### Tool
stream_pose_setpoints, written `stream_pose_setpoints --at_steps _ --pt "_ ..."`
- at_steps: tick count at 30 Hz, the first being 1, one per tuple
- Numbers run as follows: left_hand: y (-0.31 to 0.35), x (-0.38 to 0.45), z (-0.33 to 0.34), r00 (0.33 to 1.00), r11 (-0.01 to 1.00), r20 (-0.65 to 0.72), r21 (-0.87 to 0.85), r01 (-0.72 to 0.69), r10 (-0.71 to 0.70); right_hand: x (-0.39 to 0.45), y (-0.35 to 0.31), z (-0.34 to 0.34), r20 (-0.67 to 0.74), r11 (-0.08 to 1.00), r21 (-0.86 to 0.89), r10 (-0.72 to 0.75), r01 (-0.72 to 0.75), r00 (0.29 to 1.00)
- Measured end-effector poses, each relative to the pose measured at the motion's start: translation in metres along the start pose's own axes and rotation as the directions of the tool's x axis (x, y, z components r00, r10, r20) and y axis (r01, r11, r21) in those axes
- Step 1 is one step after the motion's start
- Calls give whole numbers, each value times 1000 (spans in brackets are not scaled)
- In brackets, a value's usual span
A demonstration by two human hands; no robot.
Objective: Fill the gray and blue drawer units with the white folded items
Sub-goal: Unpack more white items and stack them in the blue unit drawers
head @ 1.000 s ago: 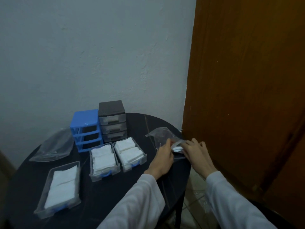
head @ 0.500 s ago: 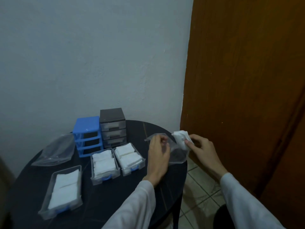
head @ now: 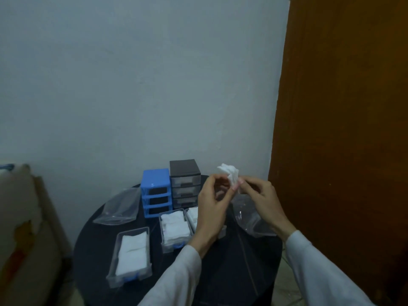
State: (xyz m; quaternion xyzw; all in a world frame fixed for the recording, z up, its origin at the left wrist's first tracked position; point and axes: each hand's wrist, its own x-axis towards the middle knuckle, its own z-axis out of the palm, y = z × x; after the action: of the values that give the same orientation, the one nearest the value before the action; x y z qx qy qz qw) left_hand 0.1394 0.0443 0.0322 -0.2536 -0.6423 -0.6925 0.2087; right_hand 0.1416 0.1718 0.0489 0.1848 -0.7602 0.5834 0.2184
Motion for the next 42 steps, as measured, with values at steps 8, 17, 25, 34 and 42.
stream_pose_setpoints --at_steps 8,17,25,34,42 --pt "4 -2 -33 997 984 -50 171 -51 61 1 -11 31 3 996 92 -5 5 1000" --pt "5 -10 -41 987 960 -125 272 -64 101 -2 -12 48 -3 999 -16 -43 43 999" --pt "7 -9 -44 988 963 -141 267 -28 68 1 -4 52 -4 997 -78 -27 27 1000" --pt "7 -6 -48 978 951 -196 308 -6 70 6 2 61 -20 991 -134 -28 25 999" --pt "3 -8 -81 975 961 -220 262 90 -31 10 7 77 52 998 -66 -7 10 999"
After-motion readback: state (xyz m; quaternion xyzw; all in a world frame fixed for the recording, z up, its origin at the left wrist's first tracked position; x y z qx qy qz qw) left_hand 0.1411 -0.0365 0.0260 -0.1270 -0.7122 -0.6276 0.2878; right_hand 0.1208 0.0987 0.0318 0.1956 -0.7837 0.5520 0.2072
